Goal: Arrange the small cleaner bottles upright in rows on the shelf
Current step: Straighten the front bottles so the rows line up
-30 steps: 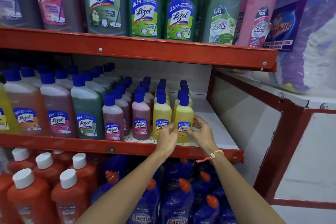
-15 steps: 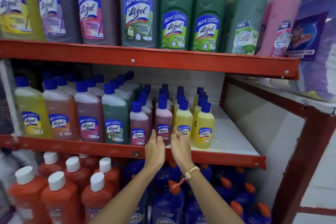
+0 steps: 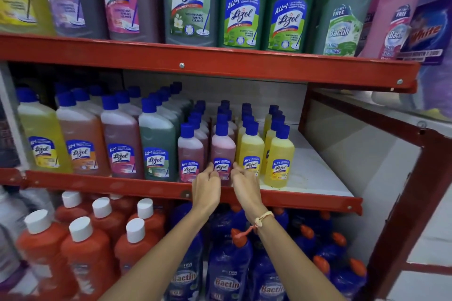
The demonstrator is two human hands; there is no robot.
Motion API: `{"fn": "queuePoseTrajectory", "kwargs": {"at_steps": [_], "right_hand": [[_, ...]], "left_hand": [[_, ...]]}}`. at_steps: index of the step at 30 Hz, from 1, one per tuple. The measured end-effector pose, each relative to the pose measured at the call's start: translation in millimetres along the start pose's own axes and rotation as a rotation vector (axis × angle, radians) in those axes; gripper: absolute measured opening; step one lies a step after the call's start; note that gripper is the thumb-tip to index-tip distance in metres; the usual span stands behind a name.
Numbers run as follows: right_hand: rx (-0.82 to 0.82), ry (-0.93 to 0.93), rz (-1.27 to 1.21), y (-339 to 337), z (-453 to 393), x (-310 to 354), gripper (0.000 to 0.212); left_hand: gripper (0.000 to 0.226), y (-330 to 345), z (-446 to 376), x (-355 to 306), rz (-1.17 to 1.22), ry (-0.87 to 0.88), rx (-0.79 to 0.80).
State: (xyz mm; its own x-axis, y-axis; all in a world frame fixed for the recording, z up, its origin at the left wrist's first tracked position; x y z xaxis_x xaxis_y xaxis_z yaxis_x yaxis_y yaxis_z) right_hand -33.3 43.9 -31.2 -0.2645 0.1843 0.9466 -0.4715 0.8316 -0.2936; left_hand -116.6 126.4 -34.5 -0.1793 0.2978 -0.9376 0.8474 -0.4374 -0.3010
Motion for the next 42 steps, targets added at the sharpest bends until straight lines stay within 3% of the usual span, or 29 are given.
{"fn": "queuePoseTrajectory", "kwargs": {"at_steps": [15, 18, 20, 25, 32, 36, 42], "right_hand": [[0.047, 0.026, -0.014, -2, 30, 8, 0.049], [0.068, 0.037, -0.053, -10, 31, 5, 0.048], [-0.003, 0.055, -0.061, -26, 30, -1, 0.045], [-0.121, 0.088, -0.064, -58, 18, -14, 0.052], [-0.027, 0.092, -0.015, -48, -17, -24, 0.055], [-0.012, 0.091, 0.014, -43, -28, -28, 0.051], [0.004, 0.120, -0.018, -56, -7, -15, 0.061]], "left_hand": [[0.047, -13, 25, -2, -0.043, -0.018, 0.015], [0.044, -15, 38, -1, 0.017, 0.005, -0.061], [0.037, -11, 54, -2, 0.108, 0.049, -0.132], [0.038, 47, 52, -26, 0.167, 0.119, 0.138], [0.048, 78, 21, -32, 0.127, 0.010, 0.106], [0.037, 79, 10, -28, 0.101, 0.001, 0.091], [0.040, 65, 14, -23, 0.106, 0.010, 0.065]]}}
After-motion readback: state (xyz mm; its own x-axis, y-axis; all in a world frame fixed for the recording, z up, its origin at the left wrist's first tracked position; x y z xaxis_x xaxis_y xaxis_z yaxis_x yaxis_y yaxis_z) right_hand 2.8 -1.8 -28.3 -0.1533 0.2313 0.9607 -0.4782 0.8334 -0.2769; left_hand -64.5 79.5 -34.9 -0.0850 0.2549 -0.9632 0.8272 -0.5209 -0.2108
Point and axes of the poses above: each hand's wrist, its own z-axis away from the middle knuckle, its own y-axis out of the palm, x = y × z, the point moved 6 cm from there along -z, towards the middle knuckle
